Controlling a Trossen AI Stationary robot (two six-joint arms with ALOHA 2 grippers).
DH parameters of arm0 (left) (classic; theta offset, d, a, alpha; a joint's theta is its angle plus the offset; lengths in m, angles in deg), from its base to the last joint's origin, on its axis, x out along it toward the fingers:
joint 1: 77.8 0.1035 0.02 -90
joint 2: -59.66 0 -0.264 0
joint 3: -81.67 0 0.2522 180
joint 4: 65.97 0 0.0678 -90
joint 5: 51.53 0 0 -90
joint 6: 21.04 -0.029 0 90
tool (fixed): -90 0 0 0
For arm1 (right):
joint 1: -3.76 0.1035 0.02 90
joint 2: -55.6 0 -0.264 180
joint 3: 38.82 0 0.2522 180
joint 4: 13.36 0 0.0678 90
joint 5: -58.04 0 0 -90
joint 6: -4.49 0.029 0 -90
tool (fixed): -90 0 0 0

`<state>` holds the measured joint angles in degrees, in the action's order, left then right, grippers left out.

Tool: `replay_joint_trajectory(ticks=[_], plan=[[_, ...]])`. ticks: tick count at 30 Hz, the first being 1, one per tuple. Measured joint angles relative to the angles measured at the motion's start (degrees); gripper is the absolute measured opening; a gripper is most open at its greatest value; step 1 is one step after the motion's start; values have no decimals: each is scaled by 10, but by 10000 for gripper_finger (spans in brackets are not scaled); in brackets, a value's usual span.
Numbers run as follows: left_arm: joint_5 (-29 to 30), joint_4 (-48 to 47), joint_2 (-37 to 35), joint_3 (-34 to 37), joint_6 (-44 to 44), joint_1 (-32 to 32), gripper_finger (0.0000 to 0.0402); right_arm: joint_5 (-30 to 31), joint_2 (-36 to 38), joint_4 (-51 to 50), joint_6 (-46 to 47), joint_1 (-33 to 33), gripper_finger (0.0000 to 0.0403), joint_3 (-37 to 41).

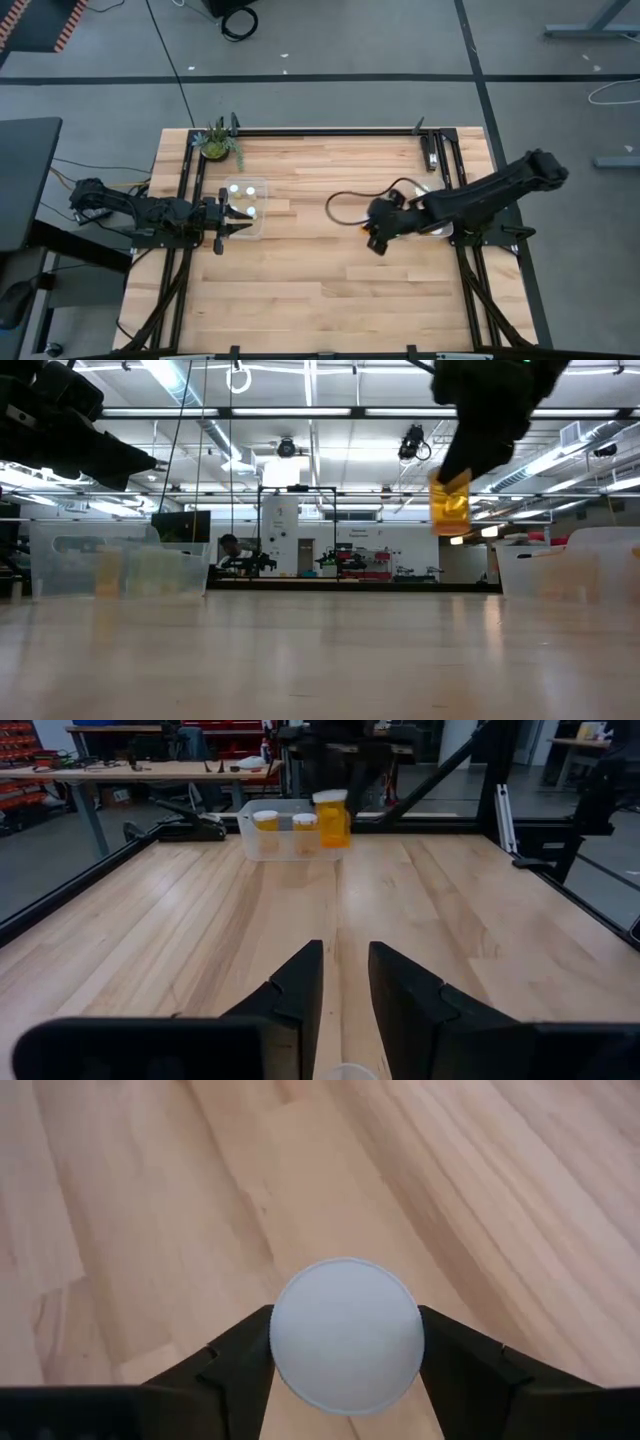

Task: Pick and place medicine bottles into bin by pill shape (circle, oval)
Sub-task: Put the big orange pill bottle into the right transparent bin

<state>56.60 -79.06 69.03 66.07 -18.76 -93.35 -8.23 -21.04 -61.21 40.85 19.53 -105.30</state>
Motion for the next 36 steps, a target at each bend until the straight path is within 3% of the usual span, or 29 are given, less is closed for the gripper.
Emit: replay_joint_trajectory(ticks=[6, 11, 23, 36], plan=[[0, 0, 0, 0, 0, 0, 94, 19, 91, -35, 96, -3, 230, 59], [0, 0, 0, 0, 0, 0, 92, 41, 120, -104, 155, -3, 230, 62], [0, 0, 0, 0, 0, 0, 90, 57, 125, -252, 268, -7, 228, 62], [0, 0, 0, 0, 0, 0, 94, 127, 103, -304, 301, -39, 228, 62]])
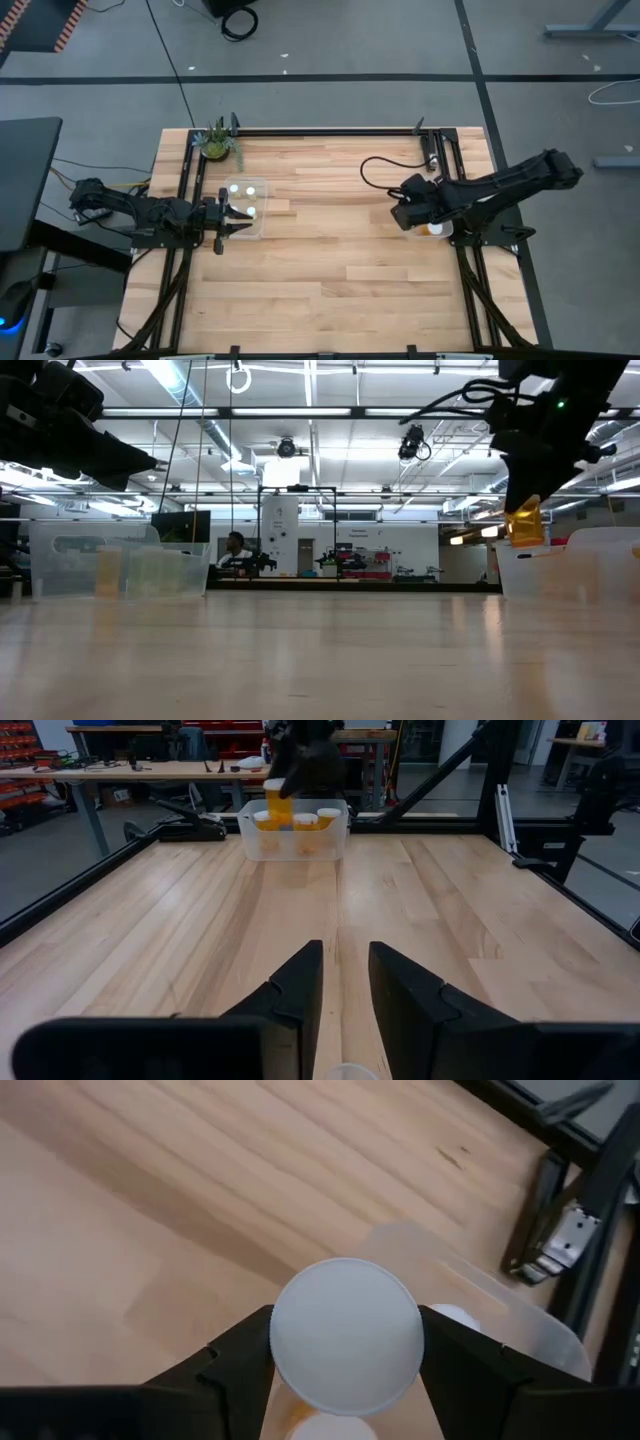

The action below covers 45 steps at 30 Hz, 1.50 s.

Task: Pick and place medicine bottles into bin by pill shape (circle, oval)
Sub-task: Put the big orange pill bottle into the right transparent bin

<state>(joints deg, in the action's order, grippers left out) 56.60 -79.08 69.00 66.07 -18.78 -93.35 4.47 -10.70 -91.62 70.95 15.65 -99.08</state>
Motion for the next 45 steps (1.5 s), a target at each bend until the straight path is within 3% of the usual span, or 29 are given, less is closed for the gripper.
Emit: replay_joint_trajectory(ticks=[16, 34, 45], plan=[[0, 0, 0, 0, 0, 0, 91, 2, -56, 0, -23, -52, 228, -1], [0, 0, 0, 0, 0, 0, 89, -1, -49, -20, -19, -63, 228, 0], [0, 0, 0, 0, 0, 0, 92, -20, -49, 47, -19, -81, 228, 61]])
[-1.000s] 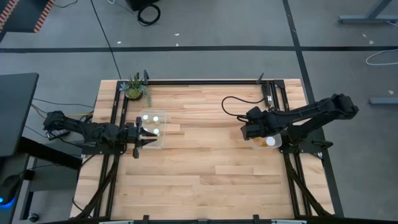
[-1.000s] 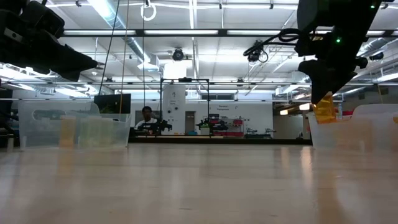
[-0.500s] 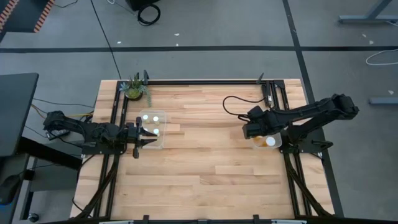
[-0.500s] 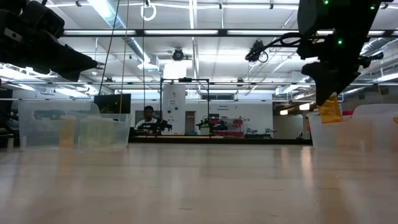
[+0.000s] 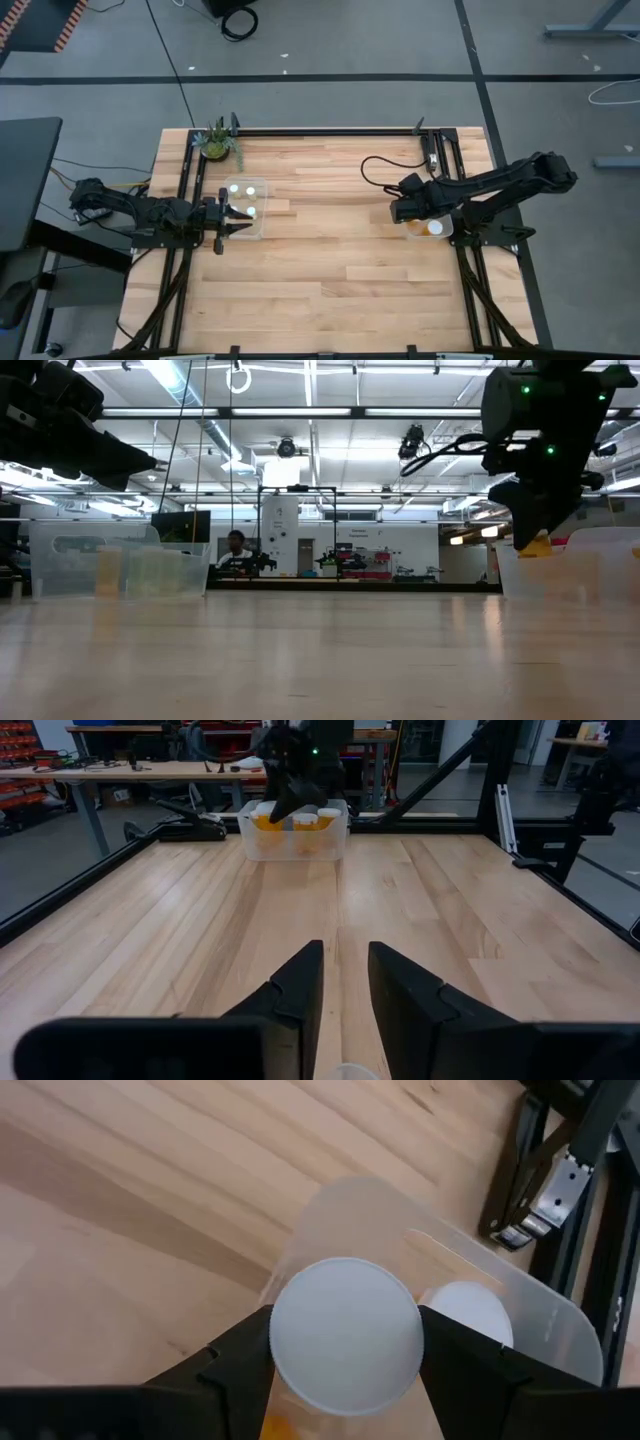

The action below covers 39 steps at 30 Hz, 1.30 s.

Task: Pick and place medicine bottles into bin by pill shape (circle, oval)
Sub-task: Put the big orange pill bottle into the right transparent bin, then return to Home Position

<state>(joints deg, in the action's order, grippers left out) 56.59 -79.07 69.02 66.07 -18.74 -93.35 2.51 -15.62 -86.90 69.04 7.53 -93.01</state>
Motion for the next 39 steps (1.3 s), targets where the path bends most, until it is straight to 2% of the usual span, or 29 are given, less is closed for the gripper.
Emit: replay_joint_trajectory(ticks=[17, 26, 32, 39], plan=[[0, 0, 0, 0, 0, 0, 89, -30, 0, 21, 32, 0, 246, 32], [0, 0, 0, 0, 0, 0, 89, -35, 0, 23, 13, 0, 255, 32], [0, 0, 0, 0, 0, 0, 93, -61, 2, 23, -3, 0, 255, 24], [0, 0, 0, 0, 0, 0, 94, -81, 50, 17, -37, -5, 255, 13]])
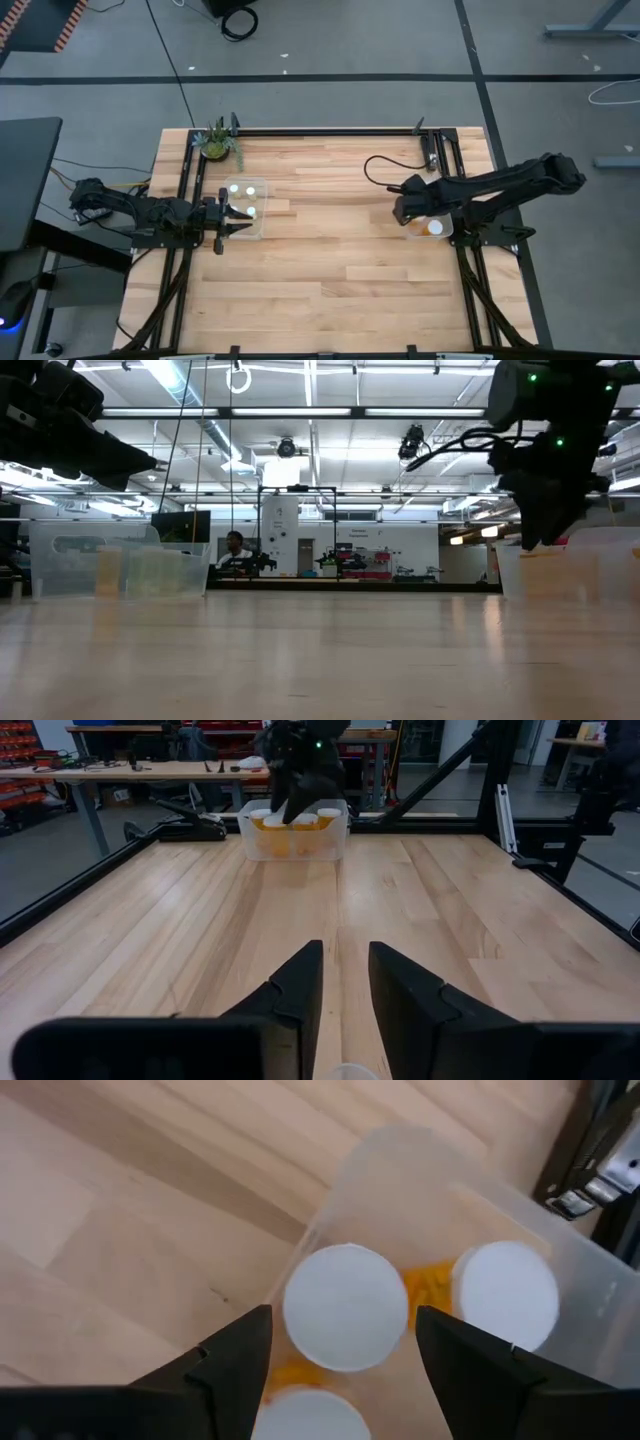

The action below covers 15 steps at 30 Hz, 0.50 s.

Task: Pick and place medicine bottles into bin by pill shape (circle, oval)
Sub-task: Return to Home Position

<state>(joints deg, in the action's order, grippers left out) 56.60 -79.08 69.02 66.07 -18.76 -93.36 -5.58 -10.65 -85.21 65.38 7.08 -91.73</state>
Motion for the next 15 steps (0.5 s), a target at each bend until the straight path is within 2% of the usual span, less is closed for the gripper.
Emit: replay_joint_trajectory(ticks=[15], plan=[[0, 0, 0, 0, 0, 0, 90, -20, 159, 51, -73, -5, 255, 0]])
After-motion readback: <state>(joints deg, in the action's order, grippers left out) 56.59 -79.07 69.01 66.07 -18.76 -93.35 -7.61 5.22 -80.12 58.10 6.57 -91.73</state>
